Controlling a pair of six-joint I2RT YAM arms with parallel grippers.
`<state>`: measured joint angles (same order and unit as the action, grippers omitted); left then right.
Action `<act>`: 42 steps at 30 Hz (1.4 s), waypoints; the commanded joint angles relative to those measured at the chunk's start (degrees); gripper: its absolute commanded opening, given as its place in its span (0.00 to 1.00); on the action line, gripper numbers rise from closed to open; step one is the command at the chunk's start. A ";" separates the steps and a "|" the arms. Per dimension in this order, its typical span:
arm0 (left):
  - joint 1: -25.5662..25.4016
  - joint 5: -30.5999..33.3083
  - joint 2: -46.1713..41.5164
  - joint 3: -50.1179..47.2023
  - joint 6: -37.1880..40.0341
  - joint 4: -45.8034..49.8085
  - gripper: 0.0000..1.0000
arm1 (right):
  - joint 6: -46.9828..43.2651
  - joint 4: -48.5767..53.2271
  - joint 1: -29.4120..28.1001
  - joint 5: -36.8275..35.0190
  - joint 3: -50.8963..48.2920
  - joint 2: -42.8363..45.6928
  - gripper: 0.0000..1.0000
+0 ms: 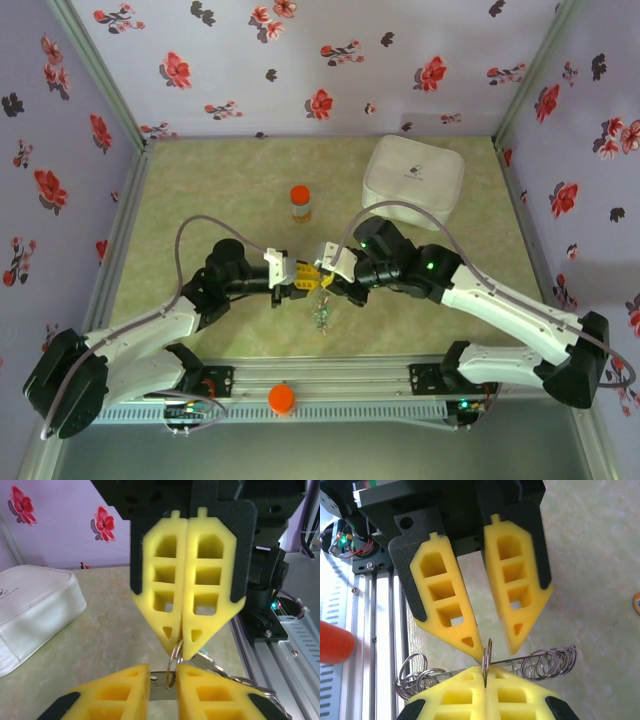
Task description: Put the keys on the keyring
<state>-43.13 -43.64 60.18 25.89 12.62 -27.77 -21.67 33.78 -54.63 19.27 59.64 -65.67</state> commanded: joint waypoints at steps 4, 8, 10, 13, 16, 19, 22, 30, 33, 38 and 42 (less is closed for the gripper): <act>-0.34 0.31 -0.51 1.79 2.06 2.46 0.17 | -3.71 4.83 -0.47 0.95 5.20 -3.27 0.00; -0.37 0.15 -0.44 1.88 1.97 2.46 0.15 | -4.78 7.41 -0.66 1.01 7.46 -5.03 0.00; -0.39 -0.09 -0.28 2.03 1.84 2.46 0.15 | -4.83 7.10 -0.81 1.91 7.69 -5.20 0.00; -0.37 -0.76 -0.15 2.09 1.57 2.30 0.07 | -4.14 5.03 -0.98 3.90 6.91 -5.14 0.00; -0.37 -1.19 -0.07 1.75 0.62 0.52 0.00 | -2.15 0.41 -0.98 4.51 4.68 -4.00 0.00; -0.37 -1.19 -0.15 0.48 -1.06 -4.06 0.00 | 1.45 -5.26 -0.74 1.87 1.22 -1.44 0.21; -0.37 -0.86 0.07 -1.10 -2.73 -10.37 0.00 | 6.17 -9.78 0.40 -0.63 -2.34 2.20 0.43; -0.37 0.21 1.07 -3.02 -4.61 -19.01 0.00 | 20.16 -17.05 3.61 -4.42 -13.15 14.31 0.56; -0.37 0.31 1.07 -3.13 -4.80 -19.65 0.00 | 25.39 -20.79 3.77 -0.85 -18.15 18.57 0.56; -0.37 -0.12 0.80 -3.19 -5.07 -19.12 0.00 | 32.04 -24.30 3.74 2.86 -22.92 21.04 0.54; -0.33 -0.13 -0.06 -3.31 -3.93 -17.82 0.00 | 36.37 -28.28 3.76 2.61 -24.45 20.12 0.55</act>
<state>-43.13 -43.53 61.17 22.74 8.49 -42.87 8.95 11.27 -51.20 20.43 35.97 -45.47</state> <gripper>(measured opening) 0.064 0.545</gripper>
